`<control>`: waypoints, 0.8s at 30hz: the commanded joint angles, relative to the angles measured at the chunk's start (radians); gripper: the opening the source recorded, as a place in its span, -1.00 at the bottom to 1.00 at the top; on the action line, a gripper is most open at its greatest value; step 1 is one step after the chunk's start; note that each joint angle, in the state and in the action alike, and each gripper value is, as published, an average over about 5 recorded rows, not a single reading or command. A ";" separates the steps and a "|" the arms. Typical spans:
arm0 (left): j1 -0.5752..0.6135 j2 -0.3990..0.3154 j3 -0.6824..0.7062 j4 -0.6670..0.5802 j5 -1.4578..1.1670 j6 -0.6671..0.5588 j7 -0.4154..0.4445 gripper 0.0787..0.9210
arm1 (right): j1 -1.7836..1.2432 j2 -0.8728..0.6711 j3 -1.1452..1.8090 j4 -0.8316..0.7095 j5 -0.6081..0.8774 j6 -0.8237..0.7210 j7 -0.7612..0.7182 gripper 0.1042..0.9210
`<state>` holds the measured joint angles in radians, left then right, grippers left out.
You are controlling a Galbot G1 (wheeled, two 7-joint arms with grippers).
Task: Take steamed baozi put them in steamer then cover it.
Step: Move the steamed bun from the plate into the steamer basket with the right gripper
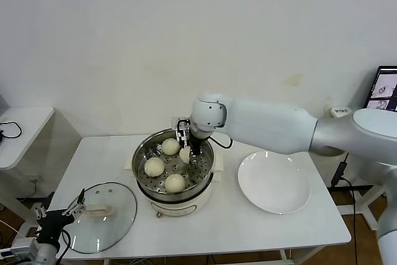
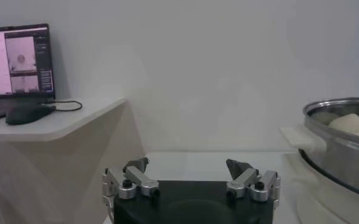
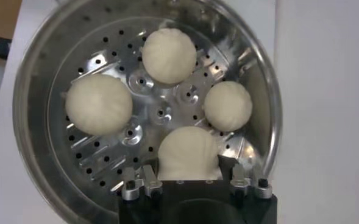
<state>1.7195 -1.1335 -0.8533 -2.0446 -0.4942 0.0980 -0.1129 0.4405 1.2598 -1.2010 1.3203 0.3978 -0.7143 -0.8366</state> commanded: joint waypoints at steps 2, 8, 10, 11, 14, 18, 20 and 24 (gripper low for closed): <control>-0.003 0.001 0.000 0.002 -0.004 0.004 0.001 0.77 | -0.036 0.013 -0.005 -0.013 -0.030 -0.012 0.009 0.26; -0.006 0.001 0.000 0.005 -0.001 0.006 0.001 0.77 | -0.040 0.002 -0.005 -0.011 -0.039 -0.012 0.007 0.26; -0.007 0.001 0.000 0.006 0.001 0.007 0.001 0.77 | -0.039 -0.003 -0.002 -0.006 -0.037 -0.012 0.007 0.27; -0.007 0.001 0.000 0.006 0.002 0.007 0.001 0.77 | -0.037 -0.006 0.003 -0.002 -0.035 -0.012 0.007 0.27; -0.007 0.003 0.000 0.006 0.005 0.009 0.002 0.77 | -0.023 -0.017 0.019 0.013 -0.026 -0.012 0.004 0.40; -0.007 0.004 -0.001 0.005 0.006 0.012 0.002 0.77 | 0.015 -0.046 0.037 0.049 -0.010 -0.010 -0.006 0.65; -0.007 0.004 -0.001 0.005 0.009 0.013 0.003 0.77 | 0.045 -0.074 0.046 0.076 0.002 -0.001 -0.015 0.73; -0.012 0.005 -0.001 0.006 0.012 0.015 0.006 0.77 | 0.082 -0.142 0.075 0.142 0.027 0.020 0.017 0.76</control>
<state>1.7101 -1.1293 -0.8540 -2.0391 -0.4833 0.1117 -0.1086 0.4610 1.1992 -1.1591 1.3780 0.4002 -0.7114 -0.8403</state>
